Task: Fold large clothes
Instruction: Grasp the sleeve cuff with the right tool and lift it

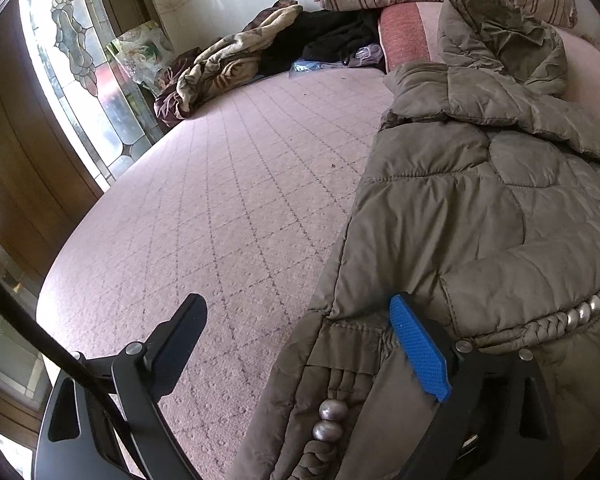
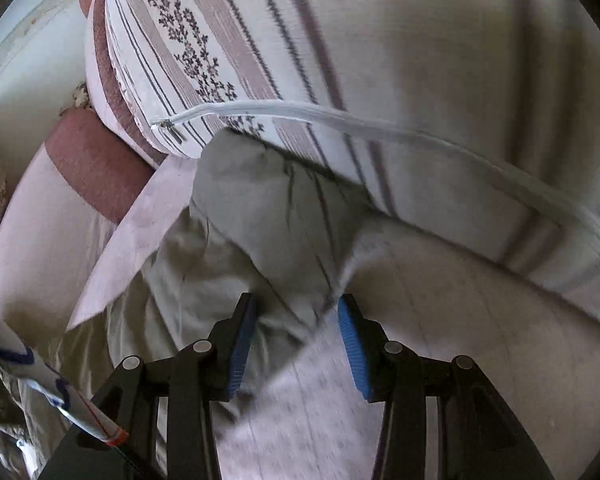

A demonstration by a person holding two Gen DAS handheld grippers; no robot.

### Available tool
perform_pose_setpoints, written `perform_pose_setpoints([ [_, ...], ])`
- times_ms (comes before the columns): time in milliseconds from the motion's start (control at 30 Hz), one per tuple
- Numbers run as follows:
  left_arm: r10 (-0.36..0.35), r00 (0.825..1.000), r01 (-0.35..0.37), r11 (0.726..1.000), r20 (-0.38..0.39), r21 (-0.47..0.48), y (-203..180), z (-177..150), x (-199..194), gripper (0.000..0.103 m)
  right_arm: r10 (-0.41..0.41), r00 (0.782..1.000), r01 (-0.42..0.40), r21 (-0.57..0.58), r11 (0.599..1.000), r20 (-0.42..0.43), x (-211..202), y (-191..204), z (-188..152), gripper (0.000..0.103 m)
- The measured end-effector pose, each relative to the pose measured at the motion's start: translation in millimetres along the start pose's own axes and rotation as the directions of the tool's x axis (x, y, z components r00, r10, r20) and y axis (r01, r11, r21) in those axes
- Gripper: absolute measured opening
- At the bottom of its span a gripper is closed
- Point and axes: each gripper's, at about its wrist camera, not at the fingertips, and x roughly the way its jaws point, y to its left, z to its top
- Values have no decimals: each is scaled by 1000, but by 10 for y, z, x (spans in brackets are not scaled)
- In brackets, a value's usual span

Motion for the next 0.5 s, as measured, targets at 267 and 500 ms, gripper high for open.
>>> perform_pose_setpoints([
  [267,-12,1000,12,1000,-3,-8,3,1,6,93,-113,990,123,-121,985,89,-352,218,194,8],
  [500,-63,998,62,997,-14,-47,96,-10,32,93,-119,973,152,-162,975,197,-1109,467,266,7],
])
